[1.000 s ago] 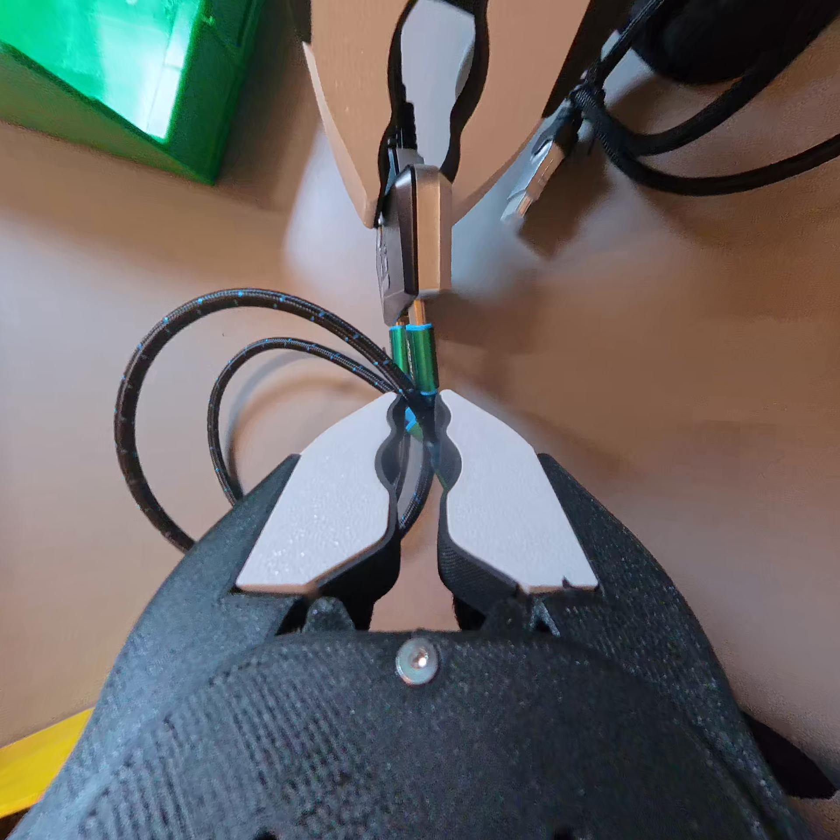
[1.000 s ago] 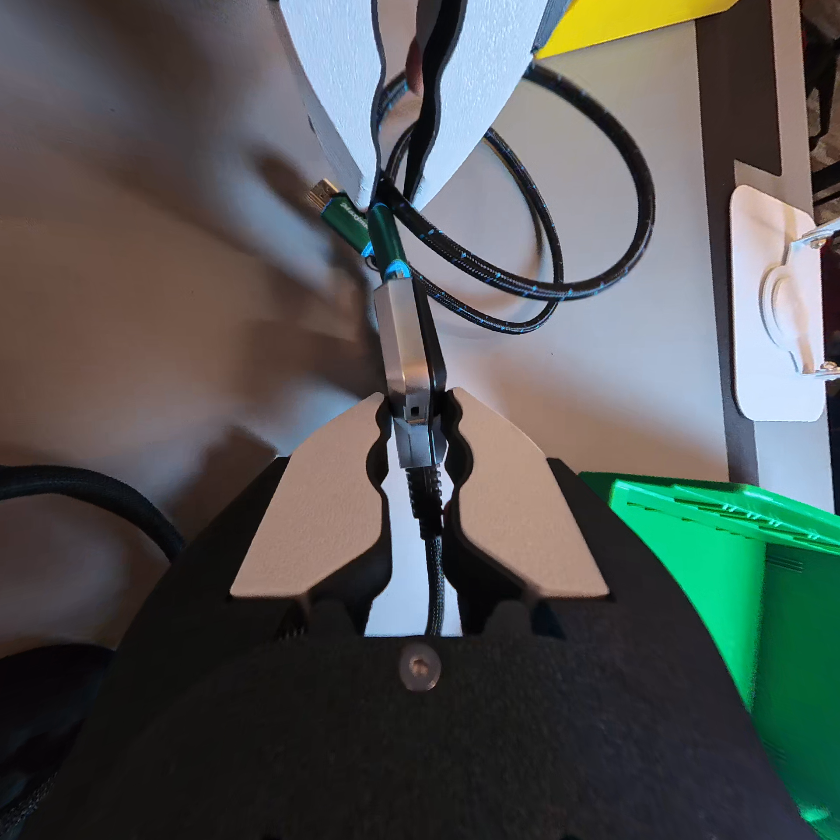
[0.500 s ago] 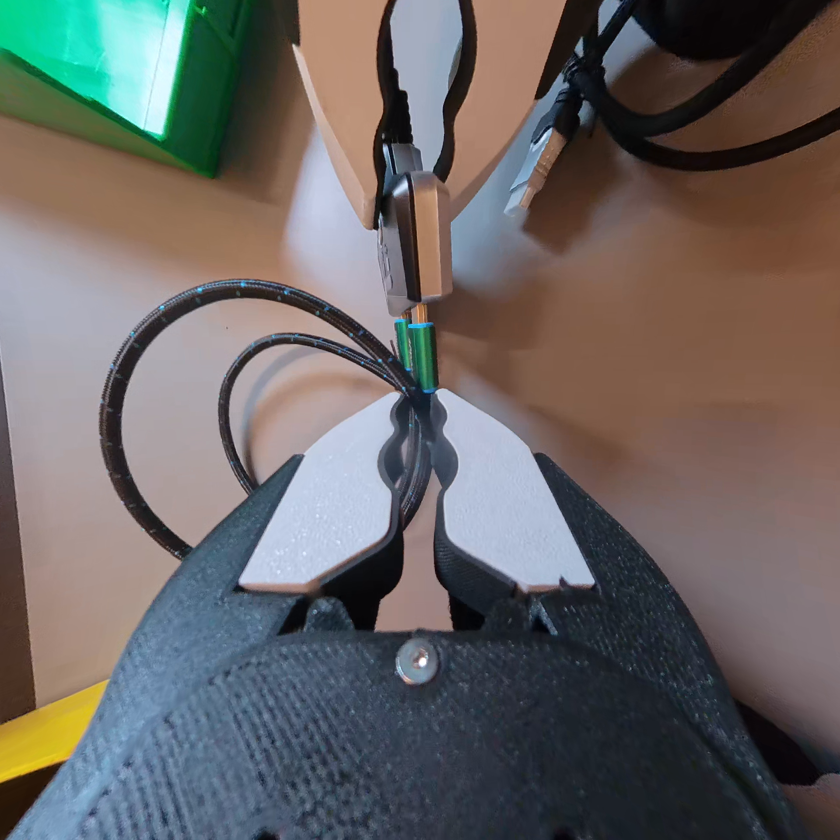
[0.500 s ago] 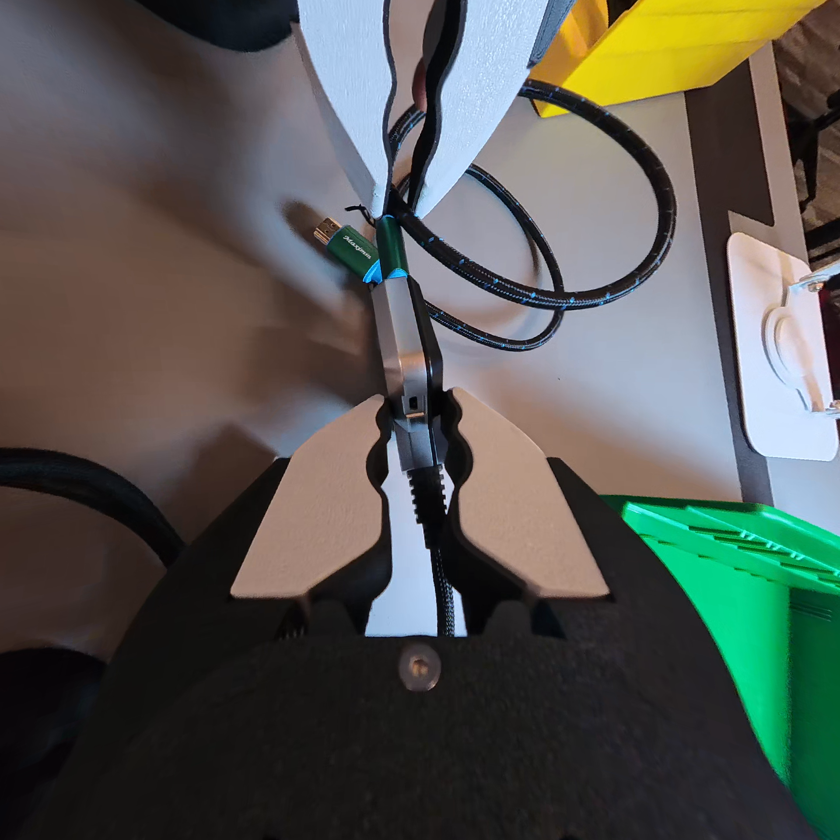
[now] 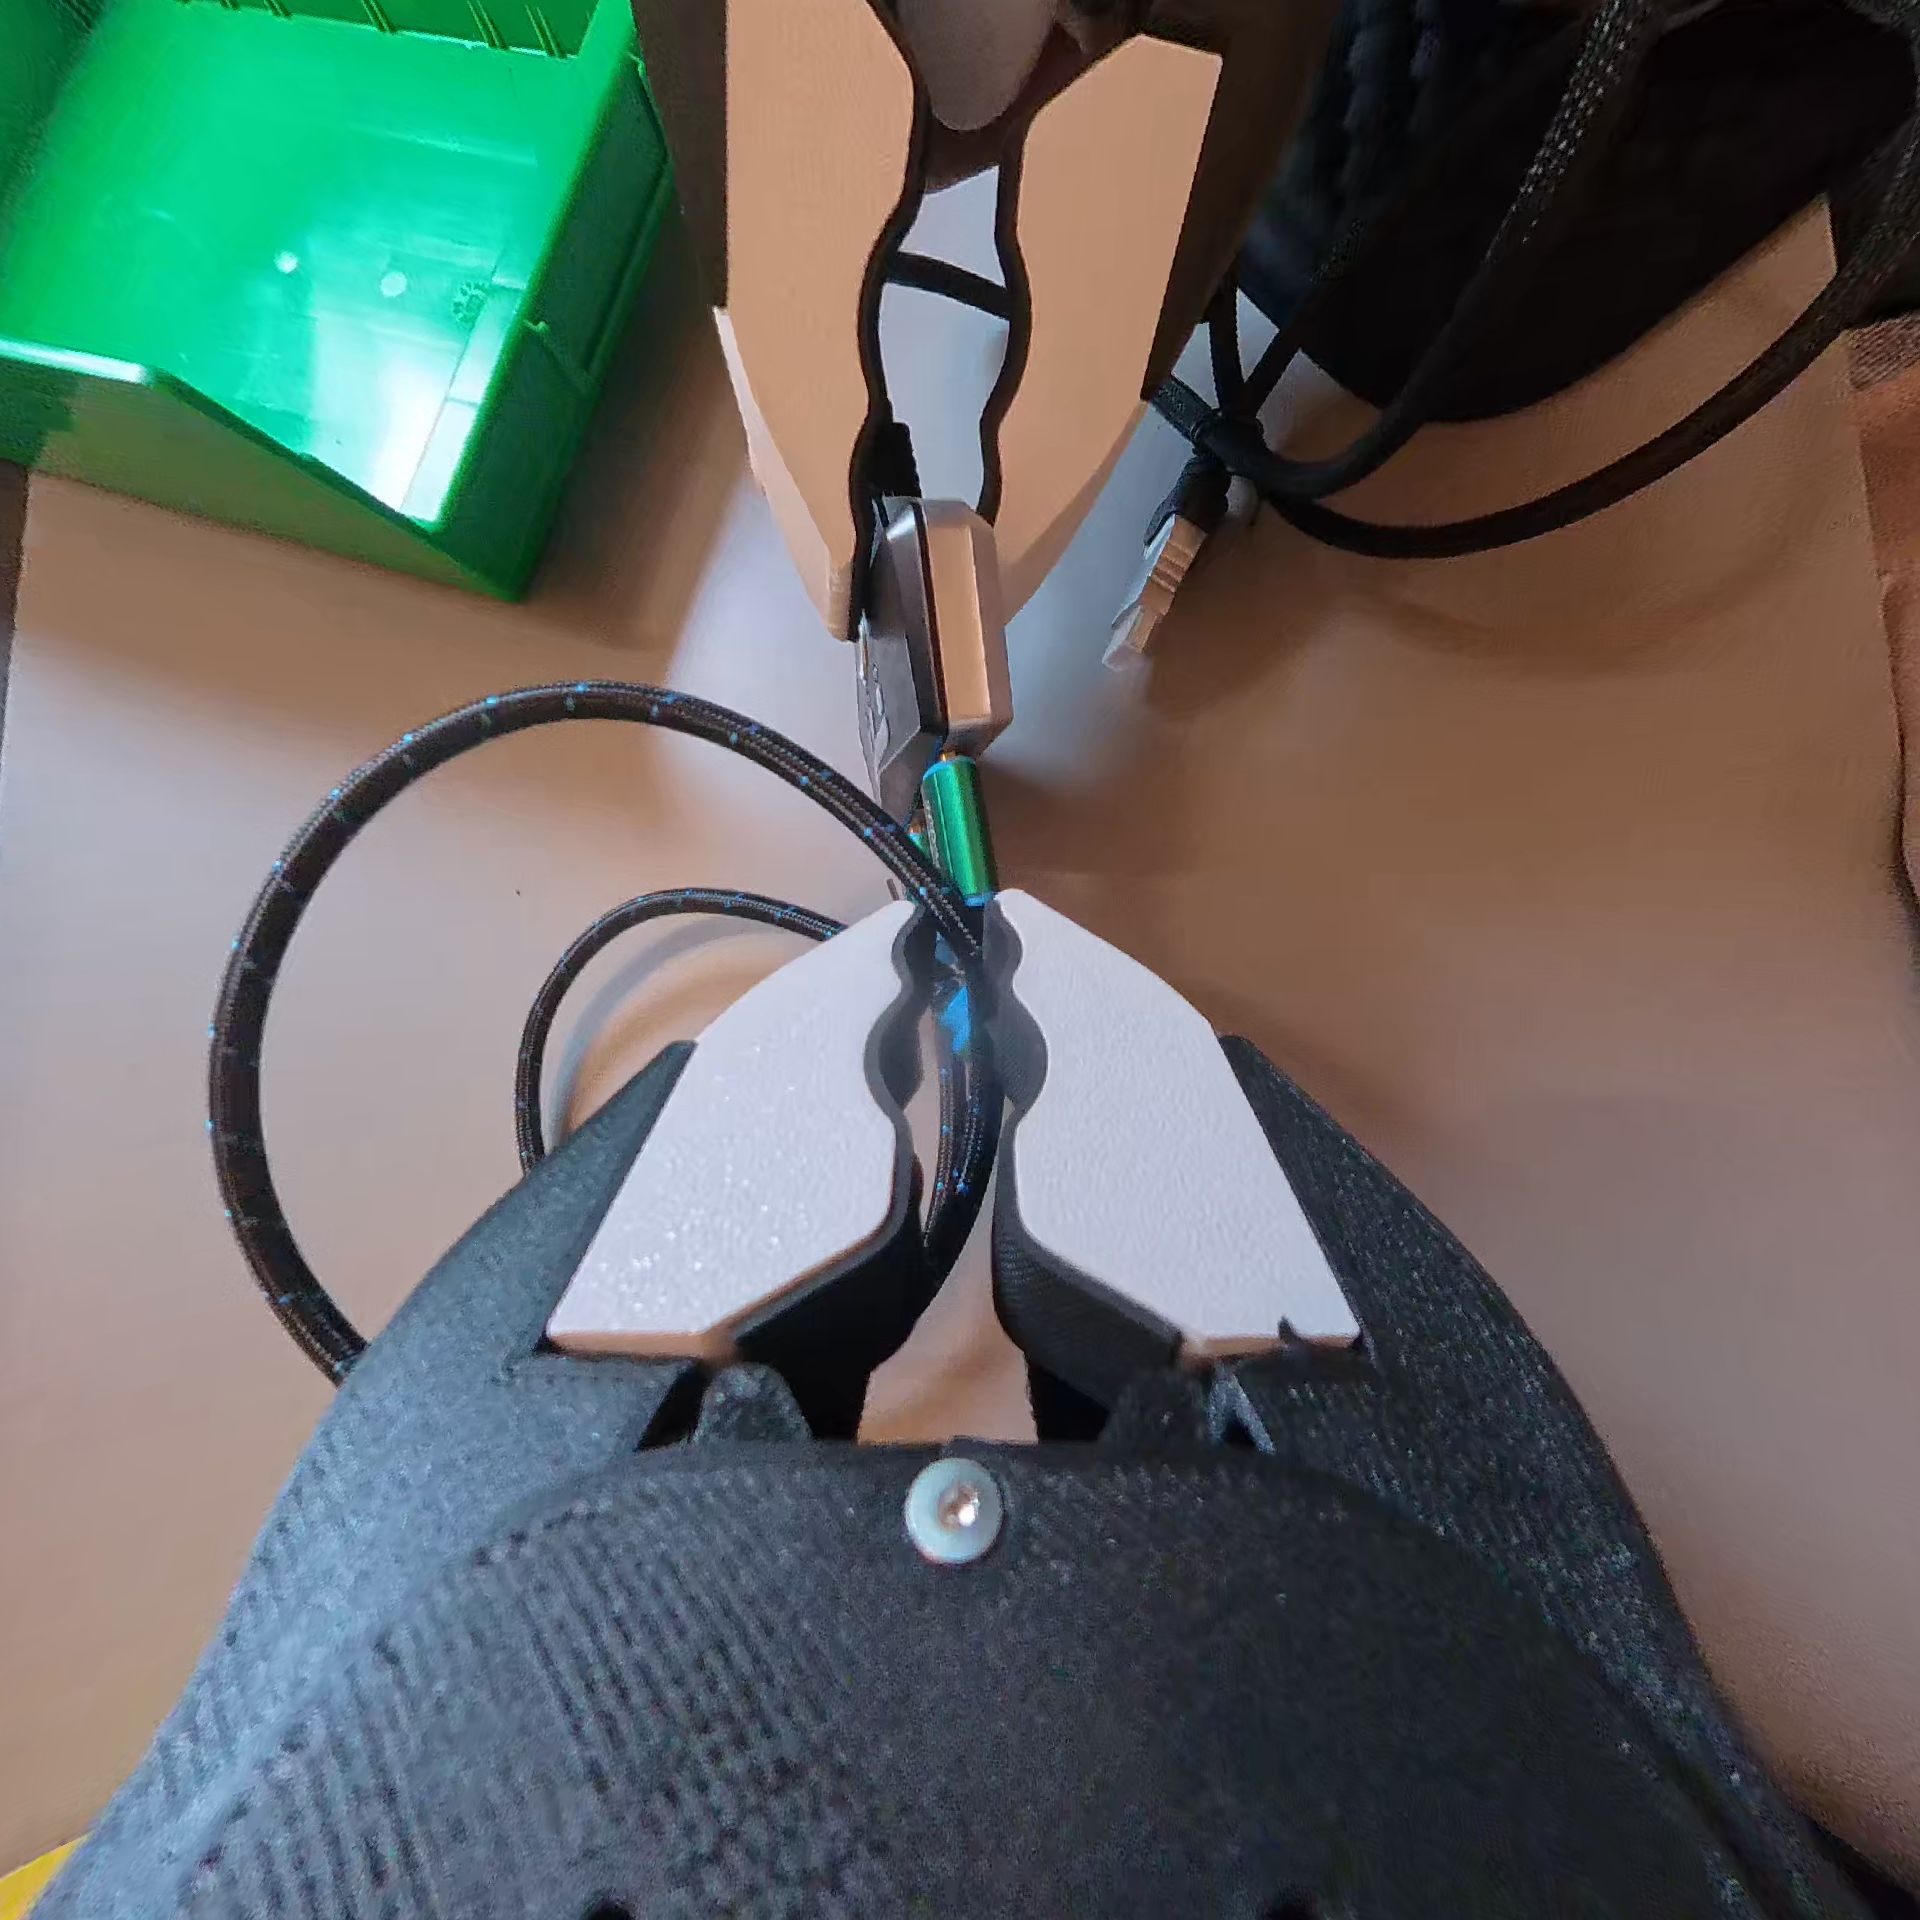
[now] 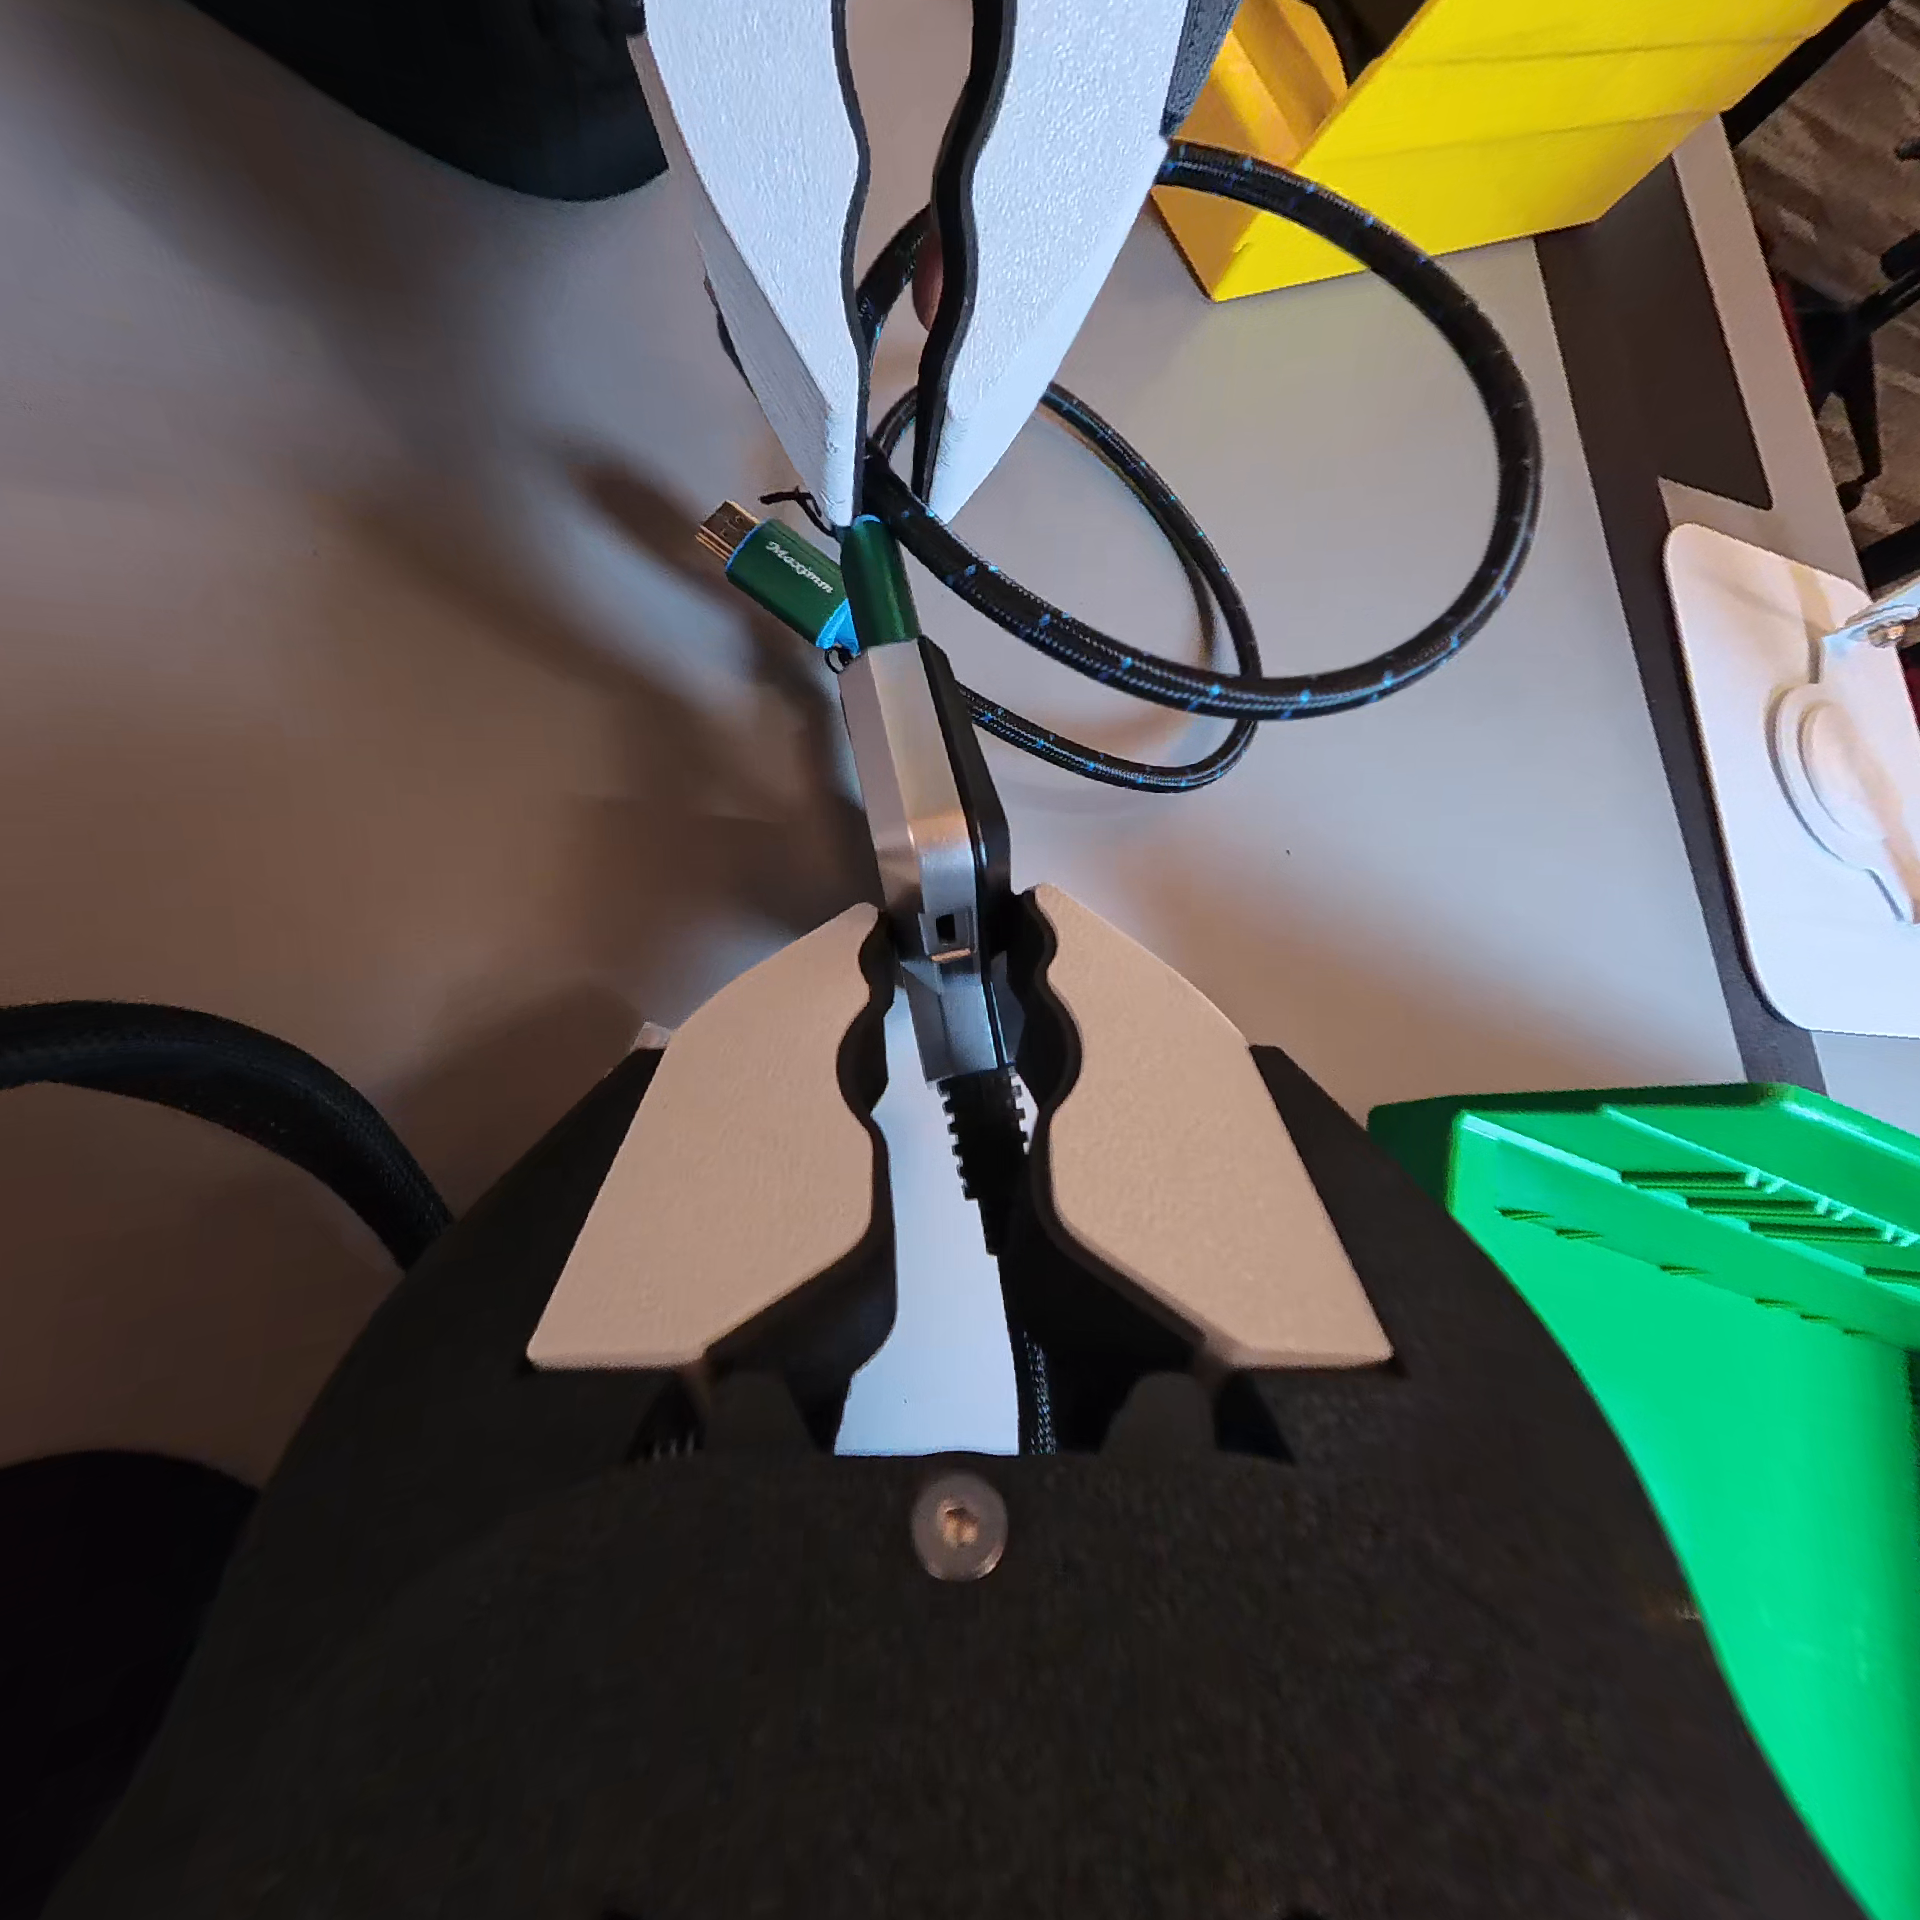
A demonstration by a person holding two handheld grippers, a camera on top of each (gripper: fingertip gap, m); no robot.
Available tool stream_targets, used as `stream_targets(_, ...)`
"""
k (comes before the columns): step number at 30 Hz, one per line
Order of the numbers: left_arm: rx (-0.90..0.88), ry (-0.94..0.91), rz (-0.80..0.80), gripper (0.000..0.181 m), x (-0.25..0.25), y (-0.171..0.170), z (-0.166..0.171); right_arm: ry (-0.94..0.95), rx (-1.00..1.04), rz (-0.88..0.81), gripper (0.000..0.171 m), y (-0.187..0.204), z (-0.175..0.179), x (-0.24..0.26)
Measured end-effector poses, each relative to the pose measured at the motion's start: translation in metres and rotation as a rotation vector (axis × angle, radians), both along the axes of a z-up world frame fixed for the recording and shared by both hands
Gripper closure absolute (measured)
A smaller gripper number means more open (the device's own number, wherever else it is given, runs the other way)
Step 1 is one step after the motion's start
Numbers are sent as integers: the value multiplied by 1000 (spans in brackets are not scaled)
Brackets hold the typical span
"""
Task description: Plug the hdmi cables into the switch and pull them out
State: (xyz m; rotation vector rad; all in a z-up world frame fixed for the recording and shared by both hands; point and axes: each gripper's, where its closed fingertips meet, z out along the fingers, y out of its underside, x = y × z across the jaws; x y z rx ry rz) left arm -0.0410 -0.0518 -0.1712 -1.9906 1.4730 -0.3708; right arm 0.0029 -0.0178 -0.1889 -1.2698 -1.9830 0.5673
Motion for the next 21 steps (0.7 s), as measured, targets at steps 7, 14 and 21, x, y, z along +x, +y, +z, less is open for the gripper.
stream_targets(7,33,-16,-8,172,-1,5,-2,-9,32,-27,150,5,0,0)
stream_targets(14,285,-310,67,164,-14,26,76,184,97,-126,150,20,38,5)
stream_targets(21,558,-703,337,166,-86,36,153,342,144,-245,150,42,83,23)
